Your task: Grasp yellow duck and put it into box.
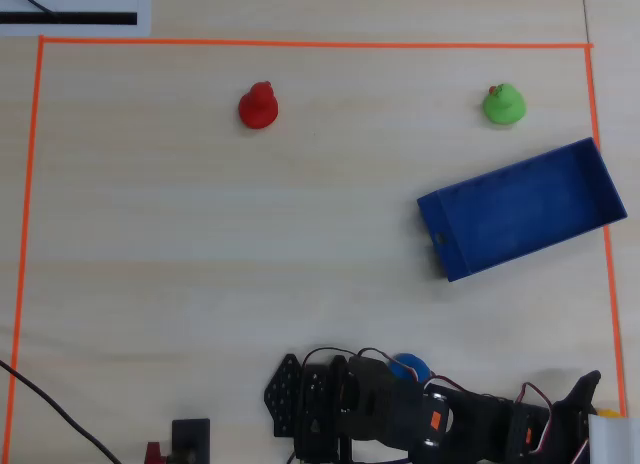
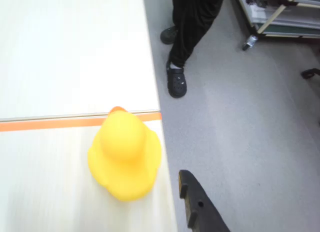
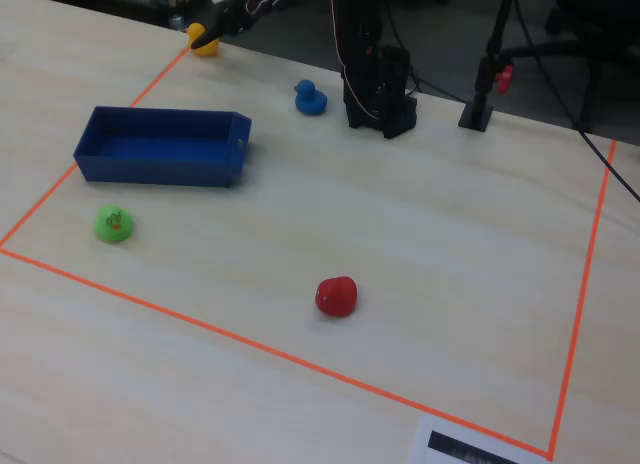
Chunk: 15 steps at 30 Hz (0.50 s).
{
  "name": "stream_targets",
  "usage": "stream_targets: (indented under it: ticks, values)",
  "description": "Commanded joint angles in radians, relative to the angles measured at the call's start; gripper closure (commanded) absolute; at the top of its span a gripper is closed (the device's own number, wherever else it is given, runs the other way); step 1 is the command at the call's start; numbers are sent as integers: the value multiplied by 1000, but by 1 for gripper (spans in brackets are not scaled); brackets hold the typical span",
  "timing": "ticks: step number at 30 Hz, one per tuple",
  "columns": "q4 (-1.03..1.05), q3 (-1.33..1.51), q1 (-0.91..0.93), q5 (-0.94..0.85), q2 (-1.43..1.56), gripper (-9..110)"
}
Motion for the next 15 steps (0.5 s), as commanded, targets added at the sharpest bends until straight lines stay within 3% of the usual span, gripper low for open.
stream_targets:
  ticks: [1,15]
  values:
    - [-38,-104,-18,-3,-40,44]
    - [-67,-321,-15,-23,-245,44]
